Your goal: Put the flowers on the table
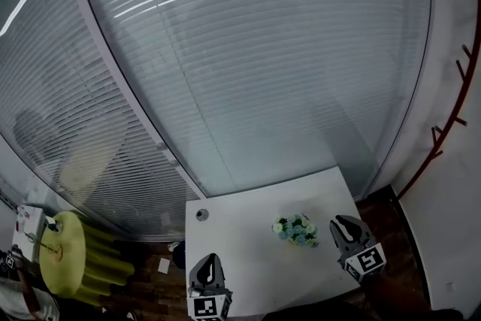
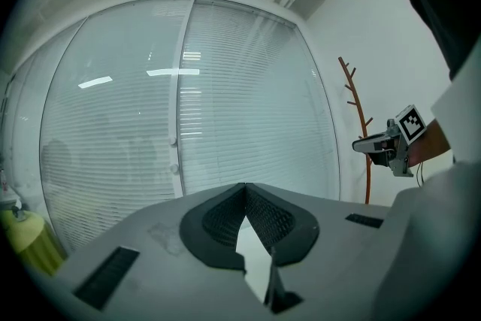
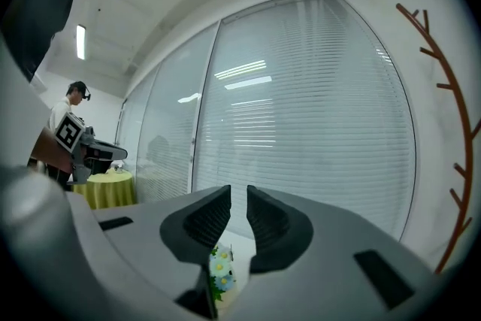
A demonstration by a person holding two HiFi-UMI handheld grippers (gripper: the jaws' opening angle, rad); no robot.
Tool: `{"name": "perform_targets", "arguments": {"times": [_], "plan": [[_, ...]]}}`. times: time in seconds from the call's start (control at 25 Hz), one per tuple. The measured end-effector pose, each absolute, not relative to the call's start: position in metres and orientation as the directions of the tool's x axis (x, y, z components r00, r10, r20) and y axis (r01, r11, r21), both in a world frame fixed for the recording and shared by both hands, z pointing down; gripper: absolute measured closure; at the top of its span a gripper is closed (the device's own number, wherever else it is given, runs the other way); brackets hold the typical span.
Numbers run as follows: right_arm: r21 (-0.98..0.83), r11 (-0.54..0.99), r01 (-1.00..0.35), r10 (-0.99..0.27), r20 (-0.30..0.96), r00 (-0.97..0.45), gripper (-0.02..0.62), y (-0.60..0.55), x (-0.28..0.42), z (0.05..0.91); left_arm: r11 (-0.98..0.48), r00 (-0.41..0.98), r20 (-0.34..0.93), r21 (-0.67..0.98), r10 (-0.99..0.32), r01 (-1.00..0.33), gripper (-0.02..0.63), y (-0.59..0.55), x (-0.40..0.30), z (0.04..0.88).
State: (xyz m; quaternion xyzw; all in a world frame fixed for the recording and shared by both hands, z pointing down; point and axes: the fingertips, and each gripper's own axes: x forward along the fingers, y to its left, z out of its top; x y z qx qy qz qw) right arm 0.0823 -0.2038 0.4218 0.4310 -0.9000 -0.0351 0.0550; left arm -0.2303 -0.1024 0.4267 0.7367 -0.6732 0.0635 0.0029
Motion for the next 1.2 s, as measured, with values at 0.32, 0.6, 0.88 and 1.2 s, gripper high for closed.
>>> {"name": "perform_targets", "arguments": {"times": [0.32, 0.6, 0.88, 1.2], "plan": [[0.038, 0.6, -0.799, -0.796, 0.119, -0.593, 0.58, -0.211, 0.103, 0.44, -0.103, 0.094, 0.096, -0.098, -0.991, -0.99, 0.601, -0.114, -0.227, 0.427], [0.029, 0.578, -0.816, -0.812, 0.124, -0.571, 0.58, -0.212, 0.115, 0.447, -0.101, 0.092, 0.099, -0.096, -0.991, -0.99, 0.601, -0.116, -0.226, 0.425], [0.043, 0.575, -0.817, -0.815, 0.119, -0.567, 0.581, -0.212, 0.115, 0.444, -0.107, 0.096, 0.108, -0.099, -0.99, -0.989, 0.601, -0.116, -0.225, 0.428], [0.041, 0.574, -0.818, -0.815, 0.123, -0.566, 0.581, -0.208, 0.111, 0.447, -0.113, 0.102, 0.109, -0.098, -0.989, -0.989, 0.601, -0.115, -0.227, 0.427]]}}
